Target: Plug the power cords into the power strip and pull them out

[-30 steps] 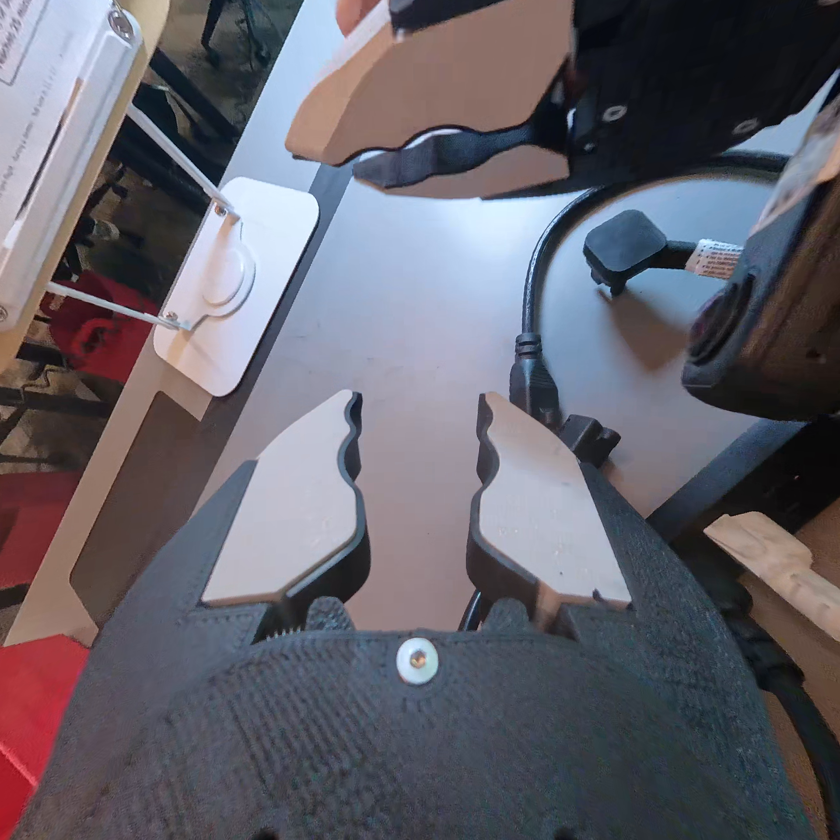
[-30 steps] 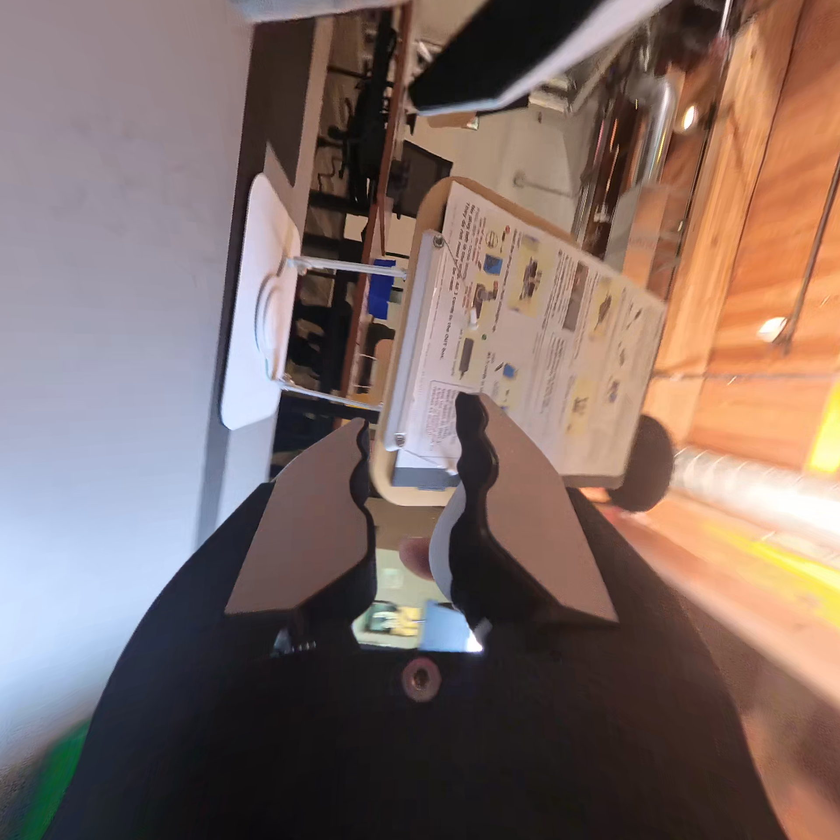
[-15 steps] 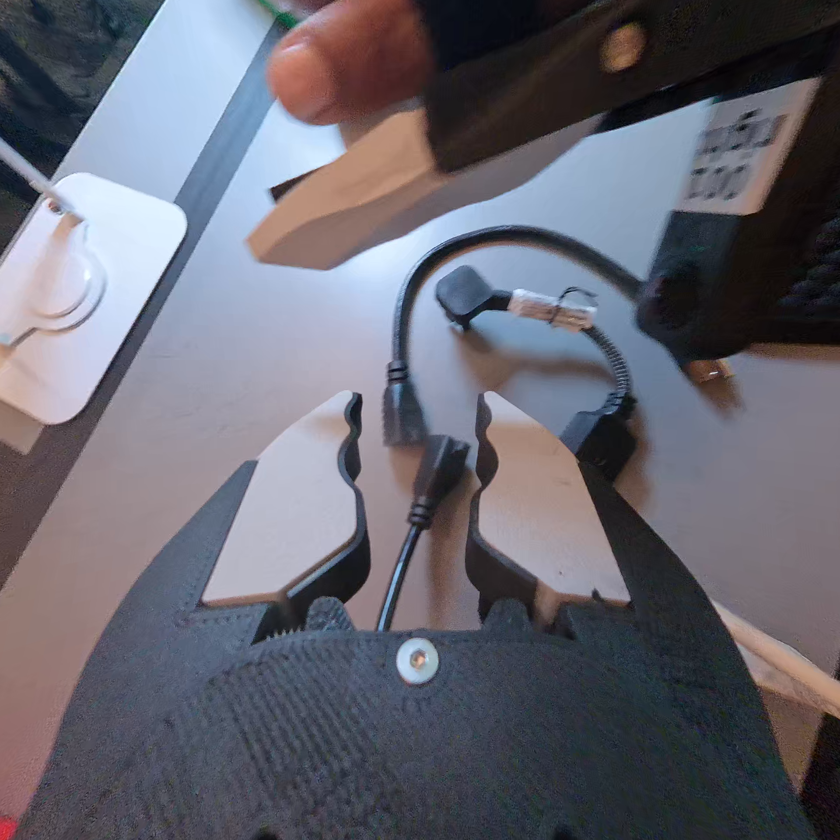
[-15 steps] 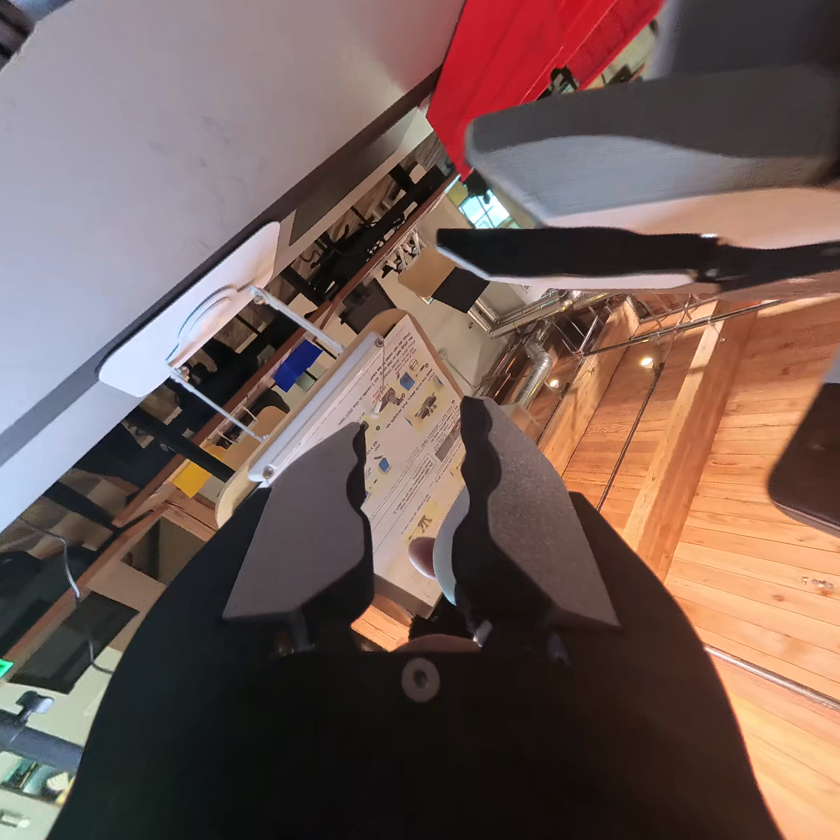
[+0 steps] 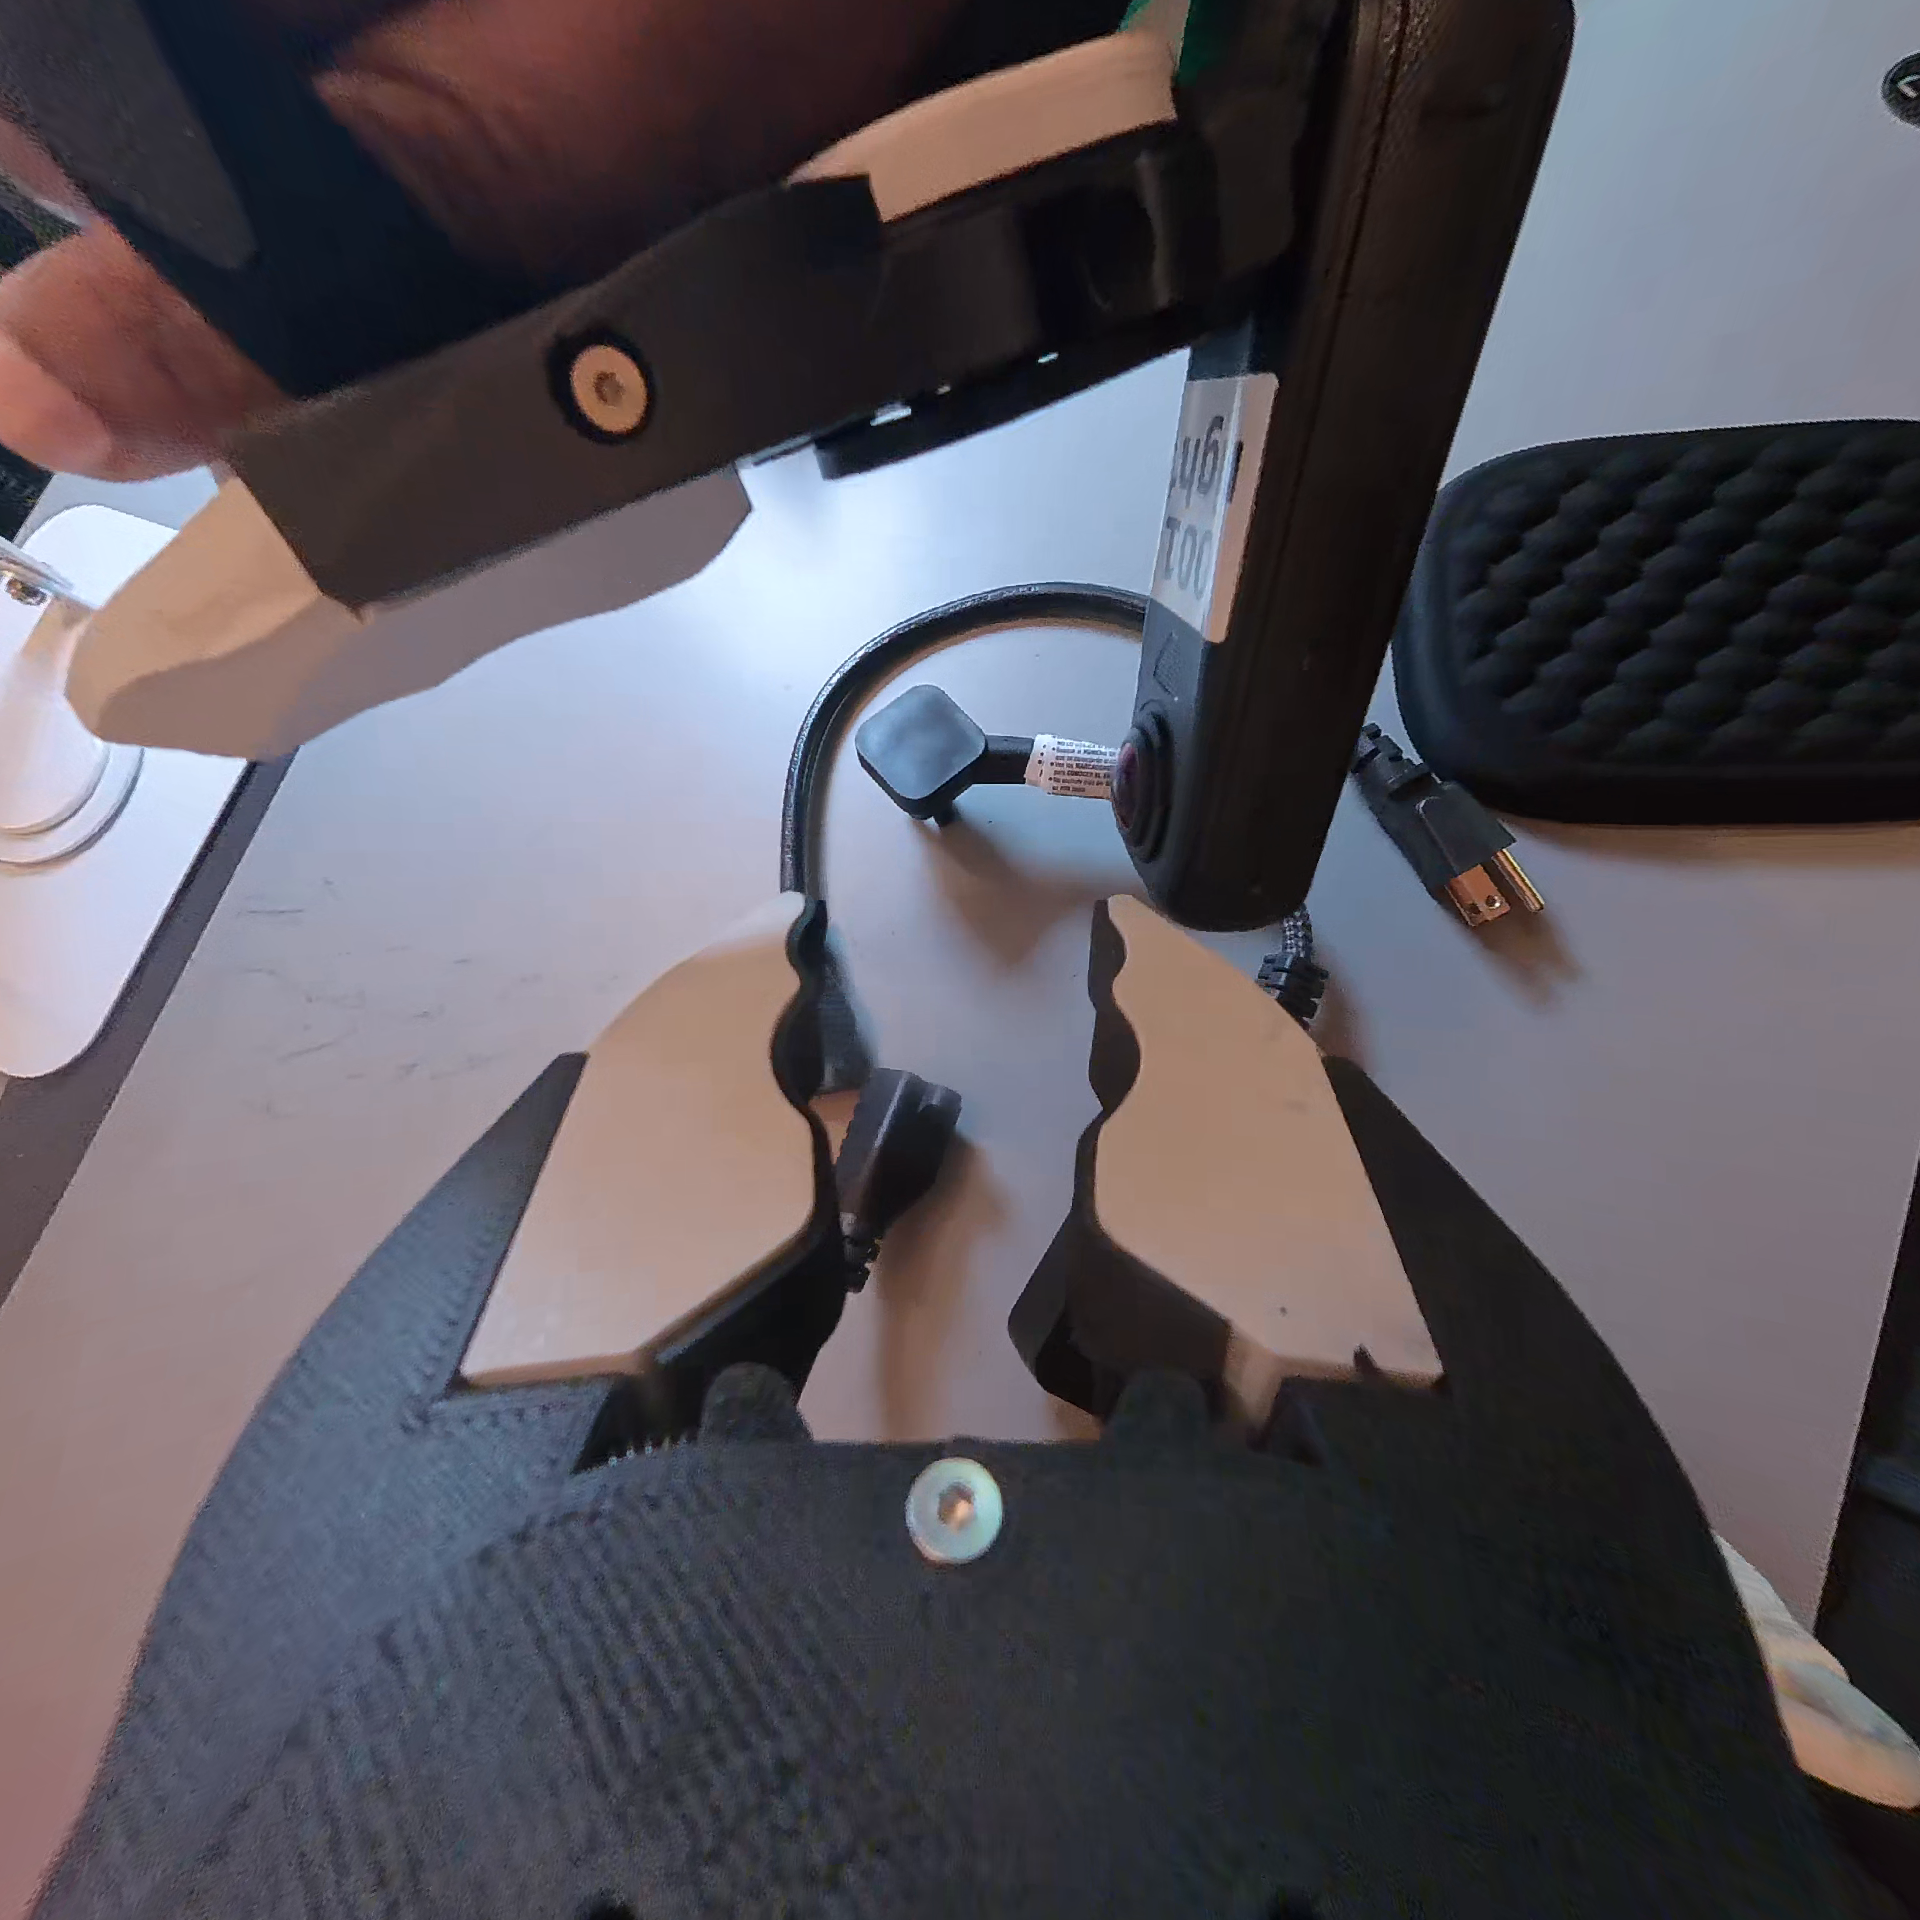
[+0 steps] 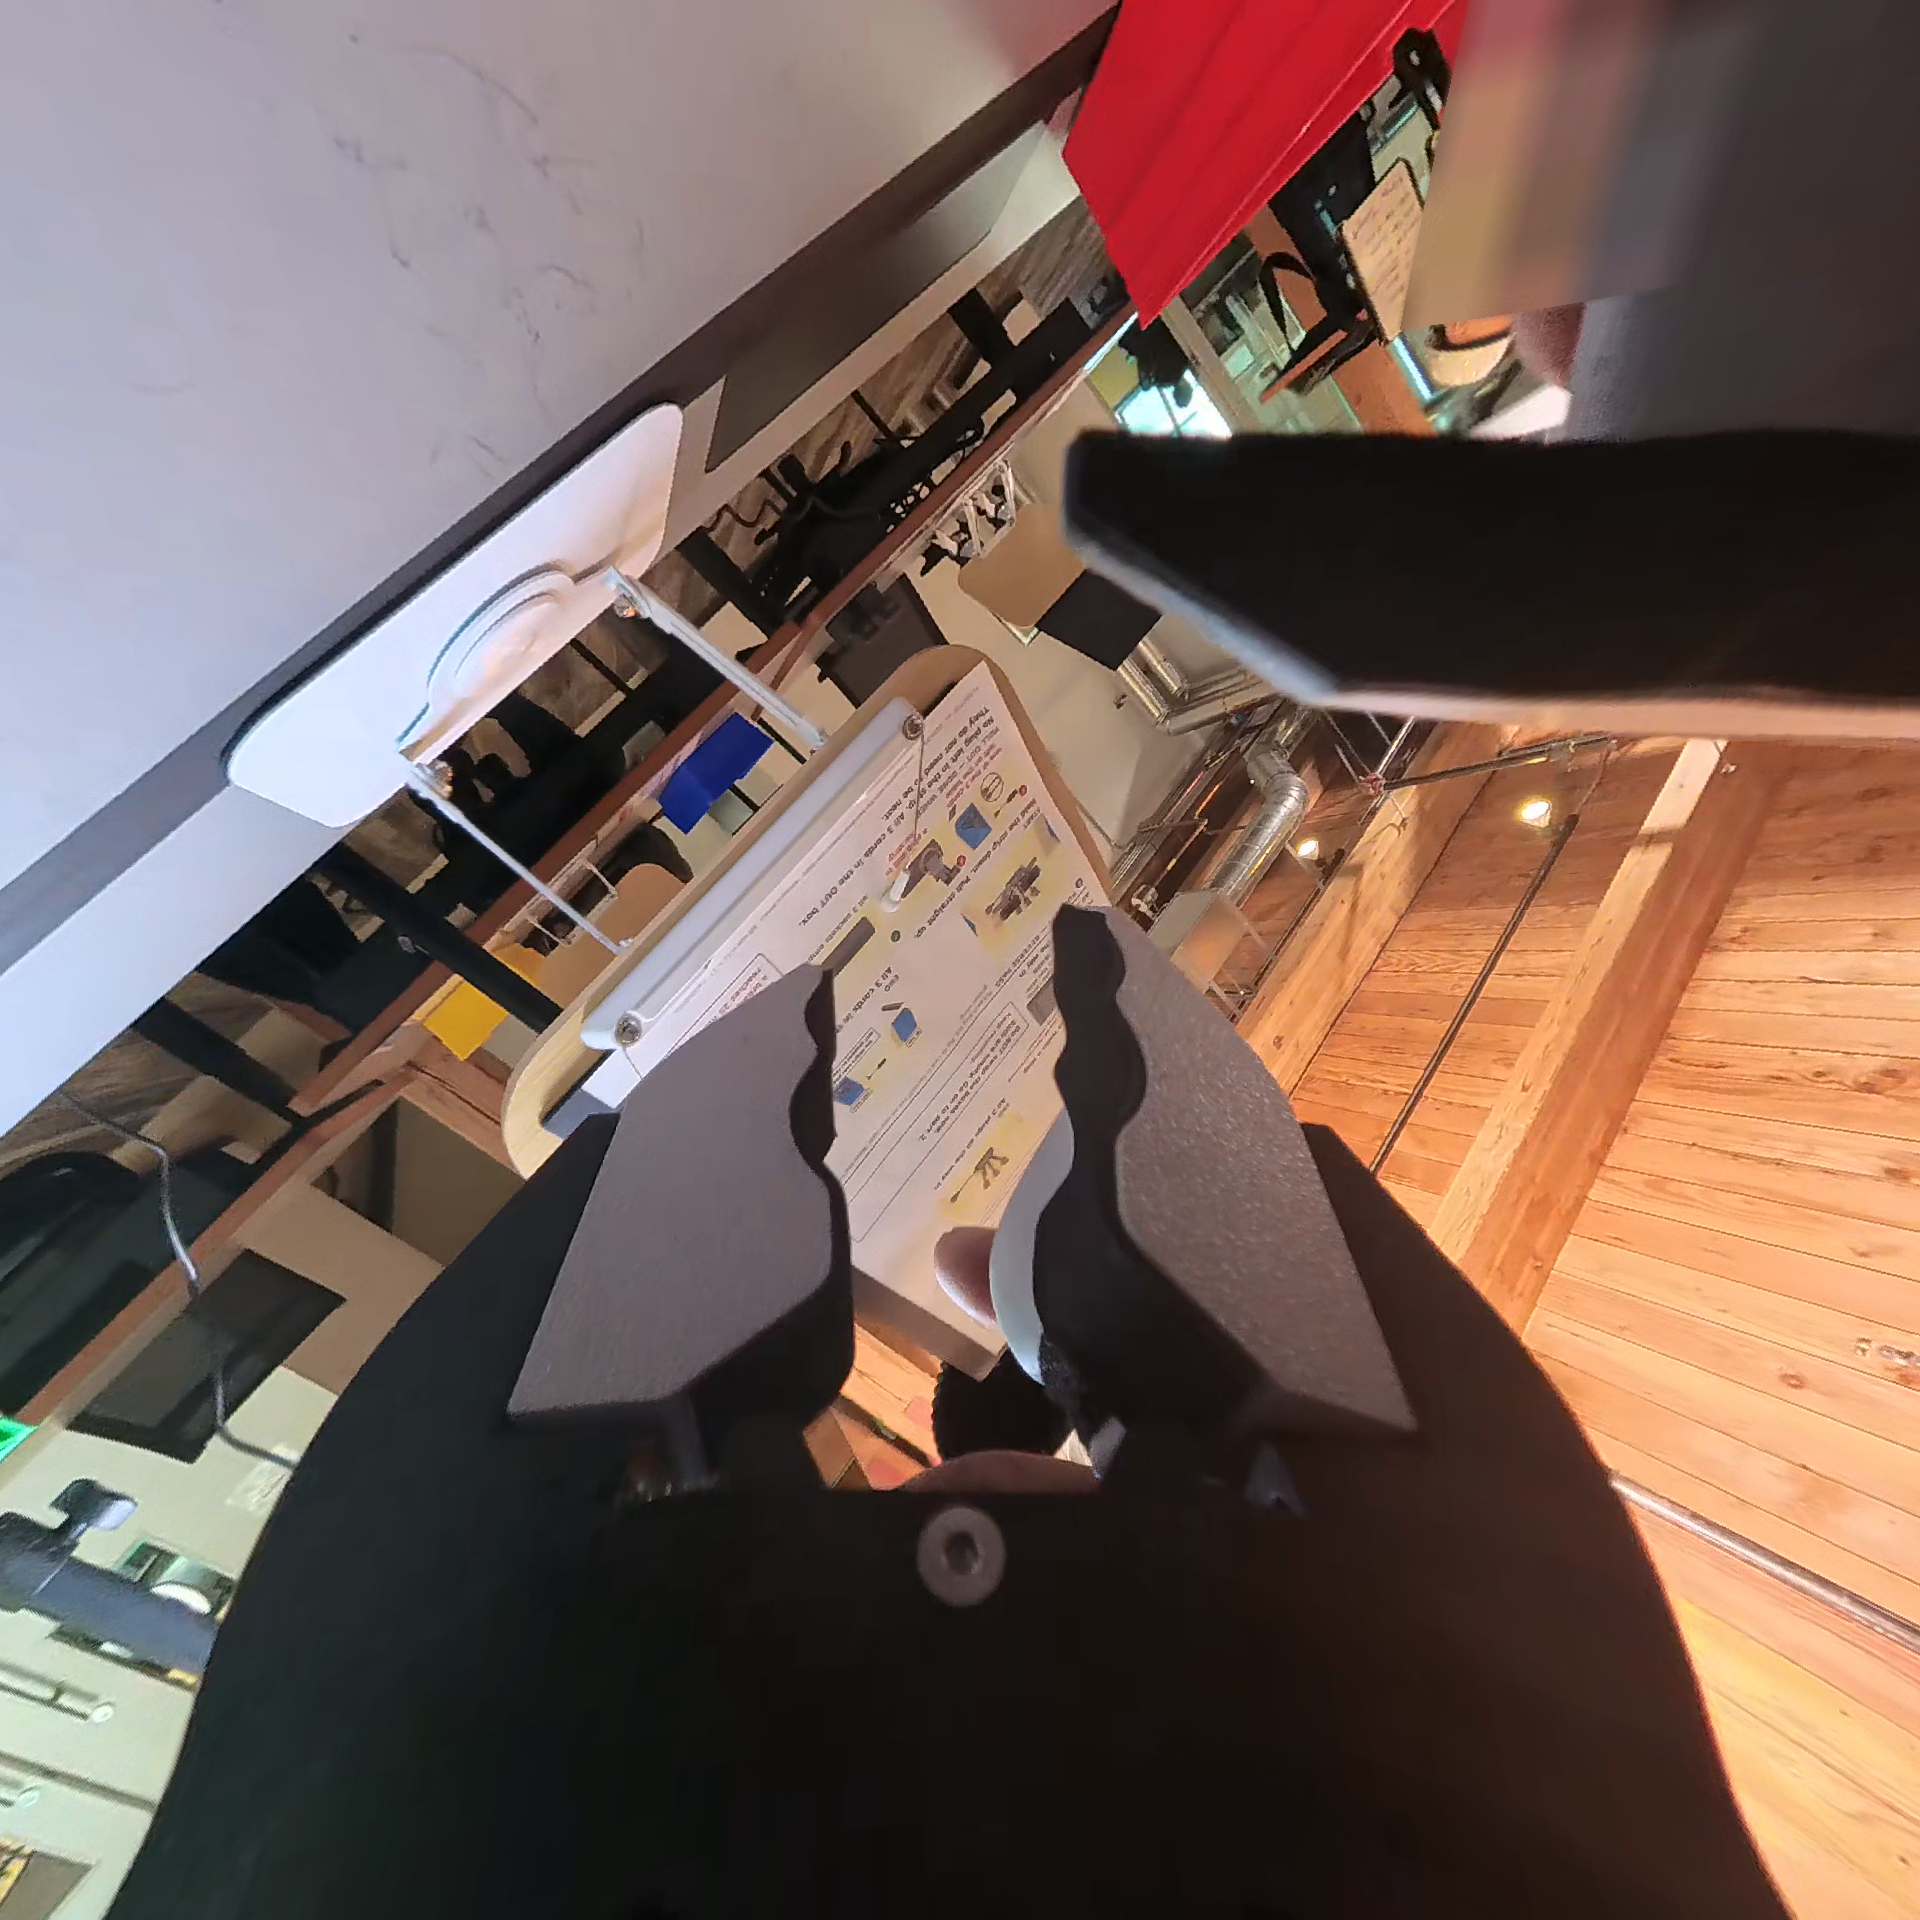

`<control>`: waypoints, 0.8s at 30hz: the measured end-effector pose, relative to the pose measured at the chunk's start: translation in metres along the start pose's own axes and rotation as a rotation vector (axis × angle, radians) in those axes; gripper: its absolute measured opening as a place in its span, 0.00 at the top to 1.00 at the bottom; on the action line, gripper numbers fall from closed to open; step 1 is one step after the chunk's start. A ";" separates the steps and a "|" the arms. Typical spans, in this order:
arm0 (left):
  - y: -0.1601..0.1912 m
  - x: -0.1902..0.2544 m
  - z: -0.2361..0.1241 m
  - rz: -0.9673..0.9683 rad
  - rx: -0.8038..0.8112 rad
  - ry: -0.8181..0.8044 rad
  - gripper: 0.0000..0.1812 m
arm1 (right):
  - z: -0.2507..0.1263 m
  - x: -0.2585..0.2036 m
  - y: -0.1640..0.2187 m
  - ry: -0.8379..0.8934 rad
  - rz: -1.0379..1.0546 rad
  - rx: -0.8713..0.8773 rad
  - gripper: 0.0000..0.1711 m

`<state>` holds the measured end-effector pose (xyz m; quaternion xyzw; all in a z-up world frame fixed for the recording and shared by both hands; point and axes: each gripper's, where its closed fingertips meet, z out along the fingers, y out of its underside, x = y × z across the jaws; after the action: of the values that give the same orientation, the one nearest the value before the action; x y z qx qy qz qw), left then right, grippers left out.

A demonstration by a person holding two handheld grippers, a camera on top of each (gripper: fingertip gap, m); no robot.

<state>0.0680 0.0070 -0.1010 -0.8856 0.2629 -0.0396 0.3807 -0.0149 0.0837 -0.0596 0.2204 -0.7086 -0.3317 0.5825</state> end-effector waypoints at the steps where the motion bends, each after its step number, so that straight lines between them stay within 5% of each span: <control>1: 0.000 -0.001 0.000 0.001 0.000 -0.004 0.73 | 0.001 0.001 -0.001 0.001 -0.001 0.004 0.42; 5: 0.001 -0.007 -0.002 0.004 0.002 -0.028 0.73 | 0.002 0.004 -0.007 -0.003 0.018 0.013 0.45; 10: -0.002 -0.014 -0.007 0.012 0.029 -0.061 0.73 | 0.000 0.002 -0.005 -0.028 0.105 -0.005 0.72; 11: -0.005 -0.020 -0.010 0.014 0.052 -0.085 0.73 | -0.002 0.002 -0.003 -0.042 0.177 -0.011 0.68; 16: -0.016 -0.087 -0.058 -0.100 0.246 -0.274 0.71 | -0.017 -0.020 0.014 -0.231 1.038 -0.143 0.60; 20: -0.013 -0.125 -0.091 -0.175 0.361 -0.372 0.68 | -0.029 -0.018 -0.007 -0.402 1.787 -0.025 0.50; 24: 0.011 -0.157 -0.103 -0.222 0.338 -0.460 0.67 | -0.035 -0.008 -0.030 -0.534 2.098 0.122 0.46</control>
<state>-0.0997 0.0111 -0.0159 -0.8189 0.0610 0.0774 0.5654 0.0187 0.0607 -0.0834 -0.5461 -0.6632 0.3303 0.3910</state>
